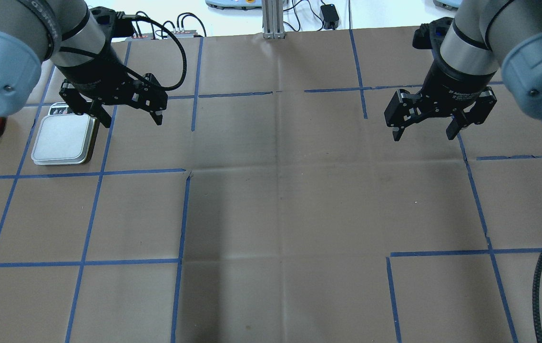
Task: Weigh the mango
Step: 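Move the left gripper down and outward toward the red-yellow mango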
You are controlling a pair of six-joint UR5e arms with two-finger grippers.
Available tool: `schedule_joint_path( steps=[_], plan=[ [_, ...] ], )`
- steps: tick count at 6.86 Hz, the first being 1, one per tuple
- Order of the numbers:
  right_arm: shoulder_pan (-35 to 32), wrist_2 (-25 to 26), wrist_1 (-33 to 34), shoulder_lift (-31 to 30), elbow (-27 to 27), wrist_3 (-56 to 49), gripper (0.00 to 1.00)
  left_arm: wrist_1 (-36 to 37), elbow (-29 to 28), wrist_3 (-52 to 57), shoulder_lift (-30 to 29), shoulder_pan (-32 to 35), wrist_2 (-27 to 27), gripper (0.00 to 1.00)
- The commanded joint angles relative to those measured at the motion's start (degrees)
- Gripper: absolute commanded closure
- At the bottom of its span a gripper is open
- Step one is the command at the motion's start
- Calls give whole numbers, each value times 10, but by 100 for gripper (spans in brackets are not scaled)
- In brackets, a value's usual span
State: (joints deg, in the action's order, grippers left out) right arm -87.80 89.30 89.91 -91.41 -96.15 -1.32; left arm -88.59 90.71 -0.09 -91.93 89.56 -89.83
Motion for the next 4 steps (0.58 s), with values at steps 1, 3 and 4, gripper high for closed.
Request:
schedule_joint_path(
  steps=[1,3,4],
  plan=[
    [0,0,0,0,0,0,0,2,-2,3,0,-1,0,1],
    [0,0,0,0,0,0,0,1,-6,10,0,-4,1,1],
    [0,0,0,0,0,0,0,2,-10,12,-3,-10,1,1]
  ],
)
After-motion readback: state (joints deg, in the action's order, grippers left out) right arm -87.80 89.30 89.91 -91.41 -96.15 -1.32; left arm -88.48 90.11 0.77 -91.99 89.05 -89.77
